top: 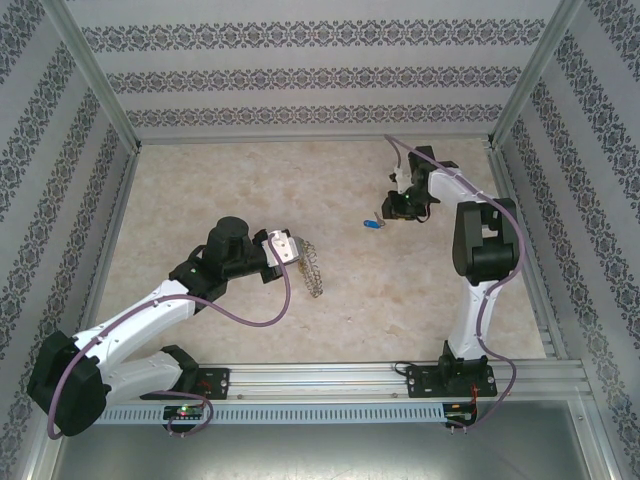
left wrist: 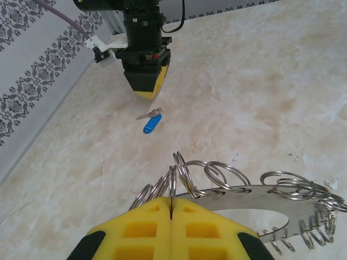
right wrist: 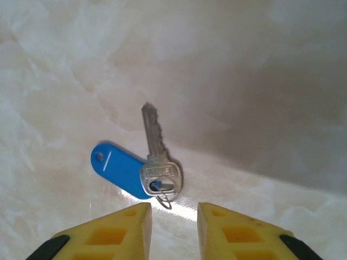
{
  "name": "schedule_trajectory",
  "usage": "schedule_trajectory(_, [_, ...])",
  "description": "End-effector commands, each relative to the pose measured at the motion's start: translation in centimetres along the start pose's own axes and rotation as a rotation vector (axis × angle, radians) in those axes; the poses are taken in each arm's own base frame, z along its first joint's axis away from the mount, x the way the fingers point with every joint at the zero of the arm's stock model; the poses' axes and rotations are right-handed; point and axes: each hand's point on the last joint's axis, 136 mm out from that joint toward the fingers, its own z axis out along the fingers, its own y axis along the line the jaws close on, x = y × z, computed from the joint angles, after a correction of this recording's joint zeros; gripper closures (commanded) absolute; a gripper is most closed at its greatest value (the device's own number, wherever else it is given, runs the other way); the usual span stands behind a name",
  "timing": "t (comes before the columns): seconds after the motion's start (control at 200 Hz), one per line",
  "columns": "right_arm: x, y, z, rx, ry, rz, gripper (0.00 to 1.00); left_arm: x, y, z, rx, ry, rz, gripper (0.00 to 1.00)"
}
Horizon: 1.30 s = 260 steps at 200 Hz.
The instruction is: Put the keys on the keyring
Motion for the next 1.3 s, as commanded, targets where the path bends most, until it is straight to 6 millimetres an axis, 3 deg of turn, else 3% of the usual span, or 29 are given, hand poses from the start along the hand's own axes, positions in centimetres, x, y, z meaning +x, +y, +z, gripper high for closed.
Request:
schedule_trajectory(0.0, [1.6,0.8,1.2,-0.051,0.071,-0.058,0.71,-2.0,1.1,-0.8,-0.028,-0.062,0.001,1.0])
schedule_trajectory(0.185, [2.4,0.8,1.6,-0.07,0.098,-0.054,0.71,-2.1,1.1,-0.6,-0.026,-0.071,-0.017,1.0])
schedule_trajectory(0.55, [2.9,0.7,2.3,0.059,0.149,-0.083,0.71,-1.8,1.1,-0.4,-0.029,-0.062,-0.026,1.0])
schedule_trajectory(0.914, [2.1,0.8,2.7,0.101,0.156,-0.111,0.75,-1.1,1.0,-0.3,-0.033,-0.048,-0.038,1.0])
schedule_trajectory(1.074, [1.9,1.0,2.7,0.096,0.151,-0.118,0.81,-1.0,0.9,-0.3,-0.03,-0.046,-0.04,1.0])
schedule_trajectory(1.219, [1.8,1.5,2.7,0.072,0.149,-0.131,0.96,-1.0,1.0,-0.3,-0.031,-0.046,-0.042,1.0])
schedule_trajectory(1.294, [1.8,2.0,2.5,0.061,0.135,-0.15,1.0,-0.9,1.0,-0.3,-0.03,-0.043,-0.041,1.0])
